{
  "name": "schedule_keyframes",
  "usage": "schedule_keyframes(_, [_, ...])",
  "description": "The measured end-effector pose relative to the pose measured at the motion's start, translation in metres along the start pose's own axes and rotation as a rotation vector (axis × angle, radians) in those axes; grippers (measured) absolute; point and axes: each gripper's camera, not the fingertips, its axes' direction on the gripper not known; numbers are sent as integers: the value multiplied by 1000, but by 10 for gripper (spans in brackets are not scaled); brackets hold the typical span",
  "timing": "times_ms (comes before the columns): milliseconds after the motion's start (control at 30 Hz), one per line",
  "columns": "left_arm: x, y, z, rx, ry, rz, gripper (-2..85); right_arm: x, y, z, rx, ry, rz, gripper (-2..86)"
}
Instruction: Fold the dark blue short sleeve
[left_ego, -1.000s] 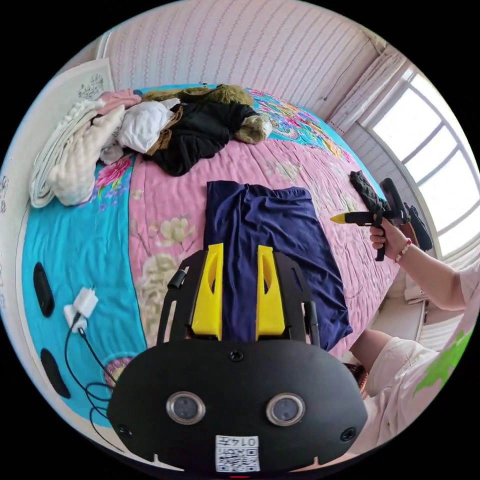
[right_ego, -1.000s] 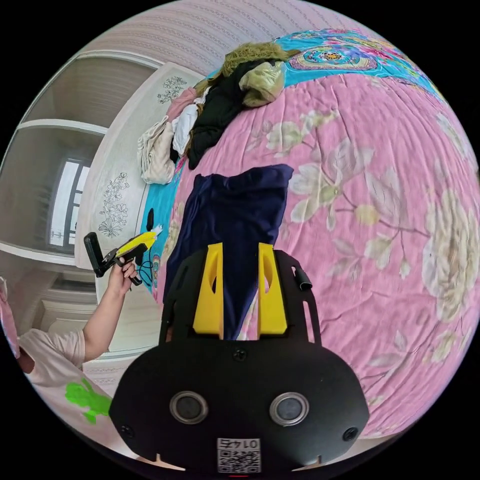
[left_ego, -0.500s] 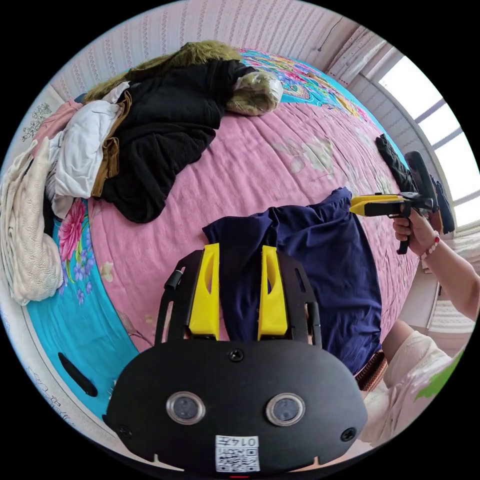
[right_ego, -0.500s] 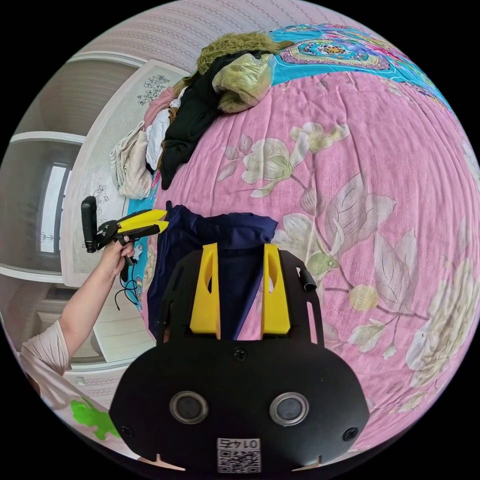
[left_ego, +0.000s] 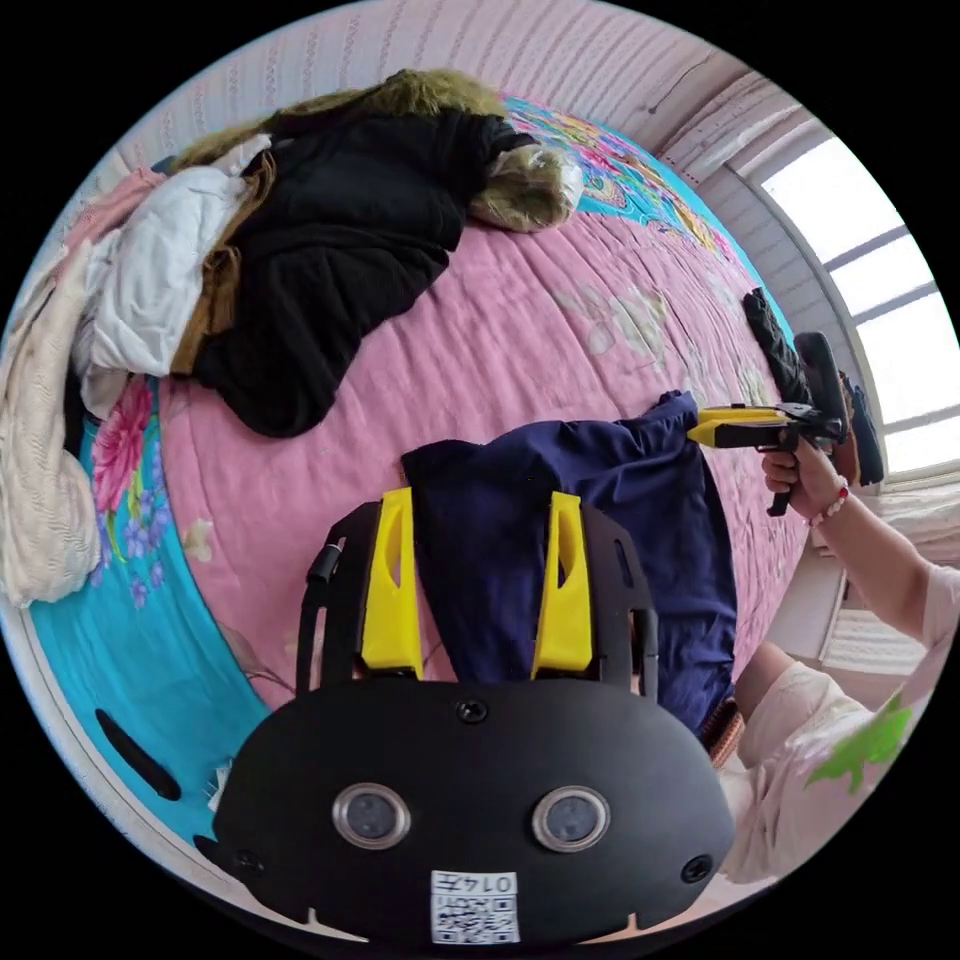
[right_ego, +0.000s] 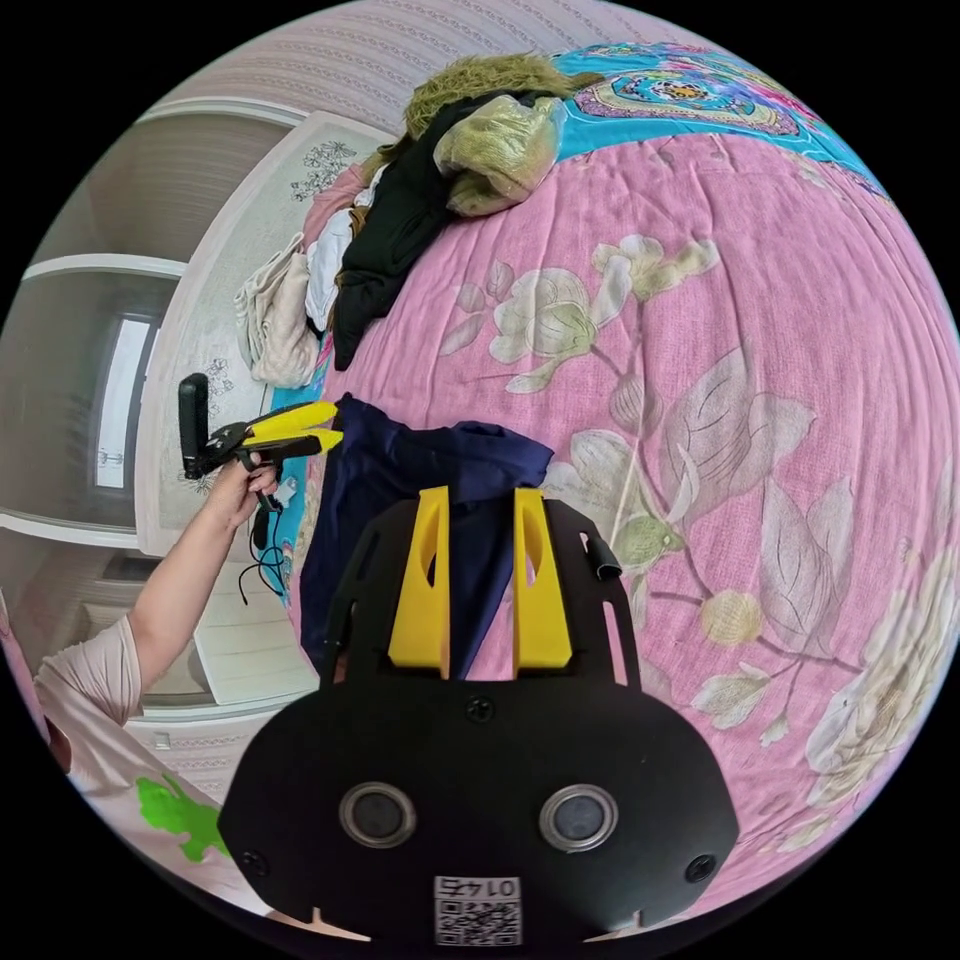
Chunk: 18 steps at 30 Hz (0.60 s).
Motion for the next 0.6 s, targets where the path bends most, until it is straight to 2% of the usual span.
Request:
schedule_keyframes(300, [-19, 0, -52, 148, -125, -43, 178, 7, 5, -11, -22, -12, -26, 92])
schedule_keyframes(467, [-32, -13, -20, 22, 6, -44, 183, 11, 10, -12, -21, -20, -21, 90])
schedule_keyframes(600, [-25, -17, -11, 18, -44, -45, 199, 15, 16, -12, -22, -33, -19, 87])
